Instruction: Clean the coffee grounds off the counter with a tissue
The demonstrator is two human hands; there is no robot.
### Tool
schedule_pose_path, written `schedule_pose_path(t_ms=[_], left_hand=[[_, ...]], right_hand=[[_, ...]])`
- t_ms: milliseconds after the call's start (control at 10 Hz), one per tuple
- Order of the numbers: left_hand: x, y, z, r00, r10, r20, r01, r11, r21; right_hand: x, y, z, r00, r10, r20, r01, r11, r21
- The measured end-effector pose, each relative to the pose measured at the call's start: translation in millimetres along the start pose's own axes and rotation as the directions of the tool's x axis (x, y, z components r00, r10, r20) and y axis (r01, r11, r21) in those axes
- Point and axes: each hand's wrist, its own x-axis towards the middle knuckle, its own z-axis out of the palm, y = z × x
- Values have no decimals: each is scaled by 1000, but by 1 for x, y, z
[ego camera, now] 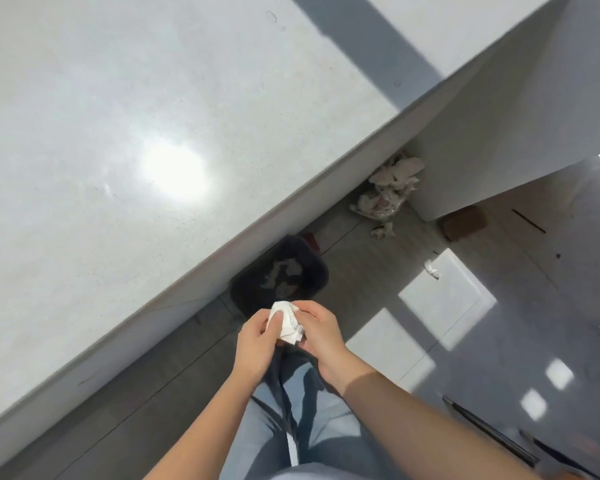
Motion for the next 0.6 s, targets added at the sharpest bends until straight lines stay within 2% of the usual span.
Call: schedule_pose_path(t_ms=[100,200,300,400,600], left_hand=[[27,-7,14,986,-167,30,168,986,-25],[51,0,26,923,-372,99,380,921,-81],[63,2,35,872,-473,123,486,867,-112],[64,-4,40,869,-483,108,494,861,-123],[56,-9,38,903,-427,41,426,904,30]], right_hand=[[25,5,-8,989,128,-70,-124,990,64],[48,7,-16,972,214,-95,-194,964,183],[63,8,-23,963,264,-52,-247,944,219],[70,10,-30,966,257,16,-256,953,161],[69,8,-35,980,197,-26,-196,980,44]])
